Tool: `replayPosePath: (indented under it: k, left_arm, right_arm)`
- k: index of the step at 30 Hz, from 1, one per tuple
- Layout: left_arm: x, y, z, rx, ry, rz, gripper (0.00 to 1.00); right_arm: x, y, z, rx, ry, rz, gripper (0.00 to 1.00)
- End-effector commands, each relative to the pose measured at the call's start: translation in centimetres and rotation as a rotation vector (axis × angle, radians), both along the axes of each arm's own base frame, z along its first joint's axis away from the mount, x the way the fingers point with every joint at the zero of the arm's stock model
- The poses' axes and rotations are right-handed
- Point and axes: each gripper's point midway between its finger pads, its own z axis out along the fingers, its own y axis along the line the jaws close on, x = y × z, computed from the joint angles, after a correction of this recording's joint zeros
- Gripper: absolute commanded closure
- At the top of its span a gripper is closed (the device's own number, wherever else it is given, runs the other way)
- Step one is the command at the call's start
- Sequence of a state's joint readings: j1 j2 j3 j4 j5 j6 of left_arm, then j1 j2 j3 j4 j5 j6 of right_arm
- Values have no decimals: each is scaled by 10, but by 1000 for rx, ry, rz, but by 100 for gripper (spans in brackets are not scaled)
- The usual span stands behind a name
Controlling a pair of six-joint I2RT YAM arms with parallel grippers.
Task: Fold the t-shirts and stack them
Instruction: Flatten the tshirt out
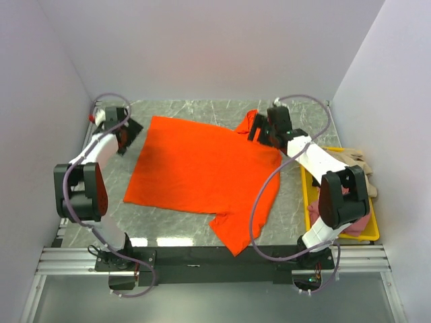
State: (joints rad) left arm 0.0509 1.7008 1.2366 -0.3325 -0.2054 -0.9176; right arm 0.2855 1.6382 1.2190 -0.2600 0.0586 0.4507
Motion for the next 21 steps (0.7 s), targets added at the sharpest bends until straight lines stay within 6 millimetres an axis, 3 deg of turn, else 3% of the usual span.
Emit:
replayPosePath:
  k: [1, 2, 6, 10, 14, 17, 18, 20, 21]
  left_arm:
    - [-16, -26, 7, -75, -66, -112, 1]
    - [-27, -29, -7, -89, -42, -119, 1]
    - [-41, -39, -23, -119, -29, -154, 1]
    - [-53, -47, -56, -156, 41, -179, 1]
    - [-61, -52, -83, -188, 108, -194, 1]
    - [-60, -48, -92, -174, 144, -177, 1]
    - [-60, -47, -94, -175, 153, -169, 1]
    - [-56, -43, -94, -161, 154, -154, 1]
    - [-54, -43, -94, -161, 152, -150, 1]
  right_arm:
    - [-35, -3, -31, 23, 118, -17, 7]
    - [-36, -6, -38, 14, 134, -25, 7]
    - [-38, -25, -62, -76, 213, -112, 7]
    - [-33, -17, -71, -37, 223, -80, 7]
    - [-29, -10, -92, -31, 277, -62, 7]
    - [-20, -9, -100, -51, 304, -61, 7]
    - [-10, -8, -94, -50, 289, -61, 7]
    - [-6, -10, -104, -71, 322, -61, 7]
    - [5, -9, -98, -66, 306, -62, 7]
